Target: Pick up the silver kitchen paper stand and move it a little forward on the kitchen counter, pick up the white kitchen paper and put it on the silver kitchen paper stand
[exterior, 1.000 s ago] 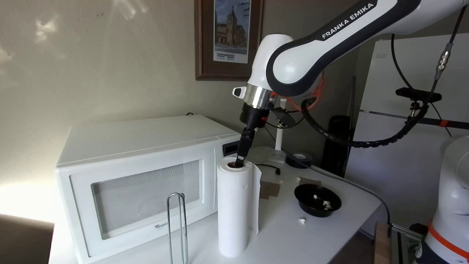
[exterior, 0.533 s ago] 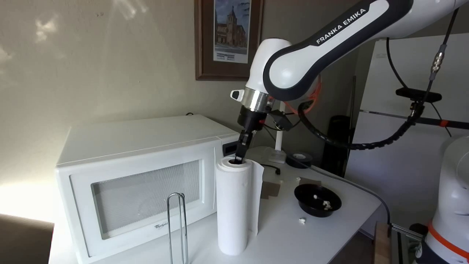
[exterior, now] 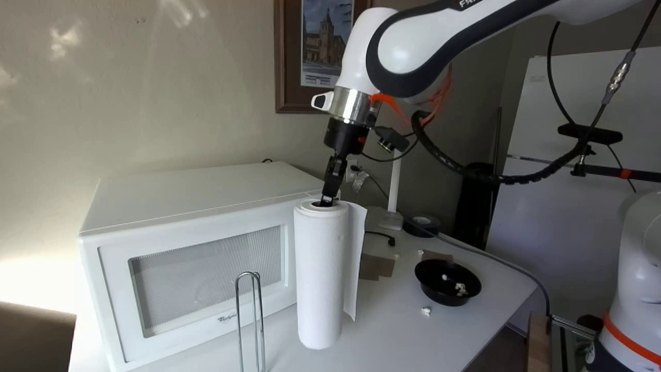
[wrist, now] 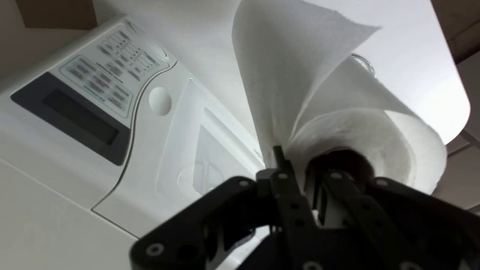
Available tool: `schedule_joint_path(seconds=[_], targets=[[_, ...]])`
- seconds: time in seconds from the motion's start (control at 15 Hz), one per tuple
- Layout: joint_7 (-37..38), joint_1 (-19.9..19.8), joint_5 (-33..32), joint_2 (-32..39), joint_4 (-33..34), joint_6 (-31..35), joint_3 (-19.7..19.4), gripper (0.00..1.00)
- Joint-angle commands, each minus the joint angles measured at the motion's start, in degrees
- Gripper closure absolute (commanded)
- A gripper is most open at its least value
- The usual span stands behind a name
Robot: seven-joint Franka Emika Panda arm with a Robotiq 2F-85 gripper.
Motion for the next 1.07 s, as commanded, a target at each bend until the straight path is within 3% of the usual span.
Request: schedule_joint_path(seconds=[0.0, 0.33, 1.0], targets=[[0.92, 0.33, -1.42, -2.17, 5.92, -10.25, 0.95, 0.97], [0.47, 0.37, -2.13, -2.82, 13.49, -17.57, 1.64, 0.97], [0.61, 1.13, -4.27, -0.56, 24.84, -20.46, 4.14, 0.97]])
